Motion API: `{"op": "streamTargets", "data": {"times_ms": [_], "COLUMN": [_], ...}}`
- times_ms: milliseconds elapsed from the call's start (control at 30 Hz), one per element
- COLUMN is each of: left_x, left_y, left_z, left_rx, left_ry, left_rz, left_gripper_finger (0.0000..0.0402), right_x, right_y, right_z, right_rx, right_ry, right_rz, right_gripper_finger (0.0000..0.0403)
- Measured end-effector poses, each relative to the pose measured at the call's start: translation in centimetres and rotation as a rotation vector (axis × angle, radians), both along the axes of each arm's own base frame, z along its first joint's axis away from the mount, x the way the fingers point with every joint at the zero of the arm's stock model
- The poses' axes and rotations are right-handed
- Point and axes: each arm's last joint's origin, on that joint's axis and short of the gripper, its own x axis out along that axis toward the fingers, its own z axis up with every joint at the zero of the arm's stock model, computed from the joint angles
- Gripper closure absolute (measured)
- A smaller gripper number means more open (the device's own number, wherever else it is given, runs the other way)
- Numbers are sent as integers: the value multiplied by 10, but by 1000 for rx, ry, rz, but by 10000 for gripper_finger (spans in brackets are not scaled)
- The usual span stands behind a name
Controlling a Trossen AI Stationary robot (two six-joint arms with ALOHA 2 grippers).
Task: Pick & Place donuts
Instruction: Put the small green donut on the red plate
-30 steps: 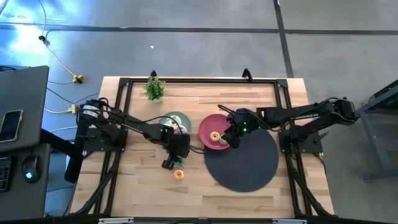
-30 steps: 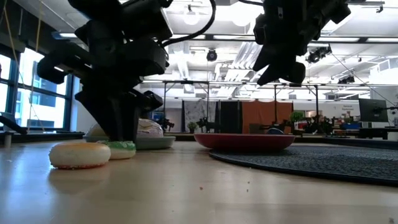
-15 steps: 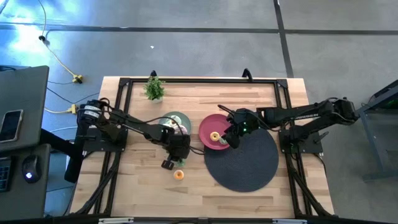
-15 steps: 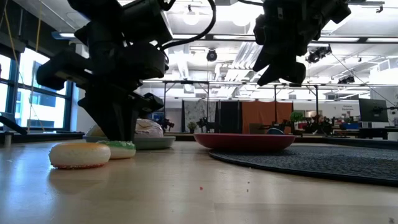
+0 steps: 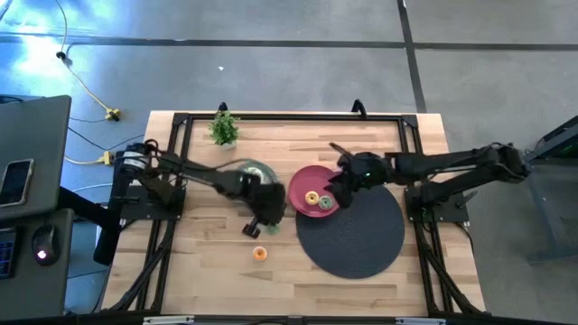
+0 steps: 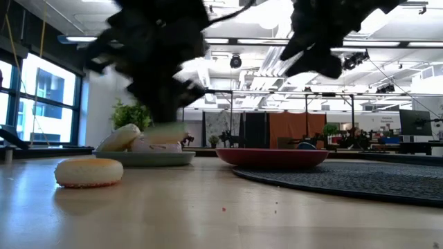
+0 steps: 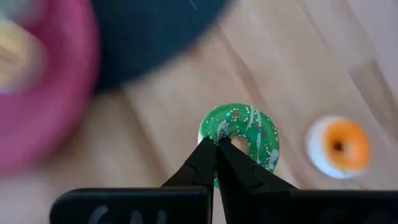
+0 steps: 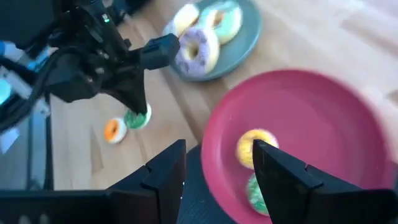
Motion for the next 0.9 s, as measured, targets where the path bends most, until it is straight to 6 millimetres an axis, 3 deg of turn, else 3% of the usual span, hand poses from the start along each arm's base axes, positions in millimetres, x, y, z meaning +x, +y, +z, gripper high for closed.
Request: {"op": "streamTargets", "data": {"times_ms": [167,267,333,433,533,667,900], "left_x": [22,35,43,63,87,117,142], "left_y": [50,87,111,139,151,154,160], "left_z": [50,69,69,53,36,34,28], "left_rx": [91,167,195,172,147,177,238], "left_ry": [-138,-213,-202,-175,-162,-189,-224], "left_rz": [-5,33,42,34,-1,-46,-42], "left_gripper_finger": [401,401,401,401,401,401,401], "right_x": [-28,-38,-41,-43,-43,-46,-59], "right_y": [-4,-5,-5,-5,-5,-4,-4], "right_z": [13,17,18,19,18,19,24], "right_rx": [-48,-72,-76,-75,-81,-85,-100], "right_ry": [31,51,53,54,63,67,71], "right_rz": [-92,-119,-124,-123,-129,-132,-157], "right_gripper_finger": [227,227,227,227,227,227,227]}}
